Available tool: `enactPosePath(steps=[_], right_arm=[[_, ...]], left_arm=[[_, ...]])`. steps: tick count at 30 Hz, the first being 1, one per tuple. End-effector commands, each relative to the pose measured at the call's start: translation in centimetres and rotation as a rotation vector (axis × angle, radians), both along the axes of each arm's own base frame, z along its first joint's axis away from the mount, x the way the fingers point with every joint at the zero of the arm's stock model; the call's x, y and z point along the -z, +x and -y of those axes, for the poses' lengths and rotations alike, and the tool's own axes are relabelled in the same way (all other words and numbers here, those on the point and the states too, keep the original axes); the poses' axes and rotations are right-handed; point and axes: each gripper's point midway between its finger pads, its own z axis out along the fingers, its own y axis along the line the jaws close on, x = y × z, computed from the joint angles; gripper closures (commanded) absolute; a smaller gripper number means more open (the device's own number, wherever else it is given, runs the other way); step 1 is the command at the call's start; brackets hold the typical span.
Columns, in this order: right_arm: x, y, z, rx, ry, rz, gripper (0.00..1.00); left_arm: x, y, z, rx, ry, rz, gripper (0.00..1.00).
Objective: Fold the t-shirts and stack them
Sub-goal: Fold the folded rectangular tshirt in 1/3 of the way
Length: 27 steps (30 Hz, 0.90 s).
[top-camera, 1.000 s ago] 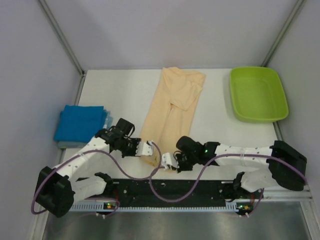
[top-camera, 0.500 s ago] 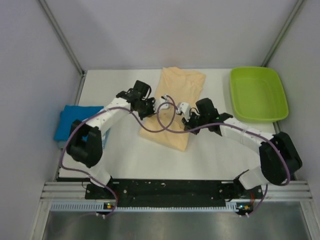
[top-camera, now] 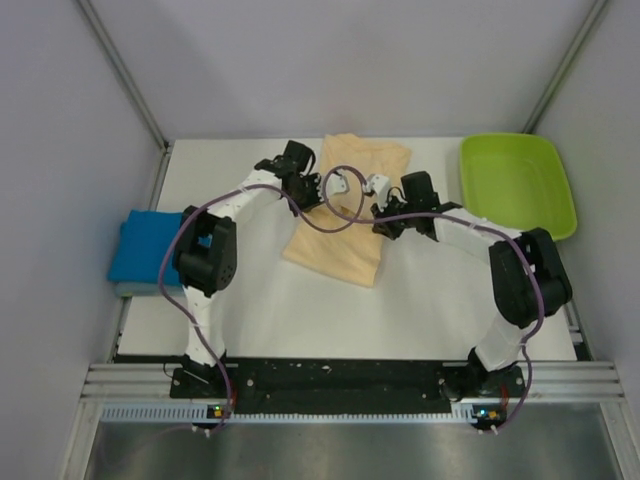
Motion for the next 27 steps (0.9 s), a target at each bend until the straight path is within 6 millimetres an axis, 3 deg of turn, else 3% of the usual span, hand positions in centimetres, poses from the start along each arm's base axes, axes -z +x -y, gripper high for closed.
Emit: enactPosePath(steps=[1, 5, 11, 15, 18, 24, 26, 27], right_arm=[[-2.2, 3.8, 0.4, 0.069, 0.058, 0.050, 1.00], [-1.5, 5.2, 2.1, 0.160, 0.034, 0.014, 1.00], [-0.1, 6.2, 1.9, 0.200, 0.034, -0.126, 1.00], [1.2, 6.6, 3.2, 0.303, 0.012, -0.244, 1.00], [1.0, 7.1, 3.7, 0.340, 0.027, -0.250, 1.00], [1.5, 9.0, 4.5, 0.403, 0.062, -0.280, 1.00], [1.4, 9.7, 4.5, 0.401, 0.070, -0.271, 0.93], [1.2, 10.3, 4.6, 0.411, 0.075, -0.265, 0.84]], left_arm=[[-1.2, 2.7, 0.7, -0.033, -0.031, 0.058, 1.00], [-0.4, 4.1, 0.8, -0.084, -0.031, 0.073, 1.00], [0.6, 5.1, 0.7, -0.133, -0.025, 0.082, 1.00], [0.7, 5.2, 0.6, -0.147, -0.022, 0.080, 1.00], [0.6, 5.8, 0.3, -0.181, -0.018, 0.100, 0.99], [-0.1, 7.5, 0.7, -0.252, -0.055, 0.145, 0.84], [-0.2, 8.1, 0.5, -0.278, -0.057, 0.169, 0.75], [-0.3, 8.7, 0.3, -0.305, -0.051, 0.189, 0.68]])
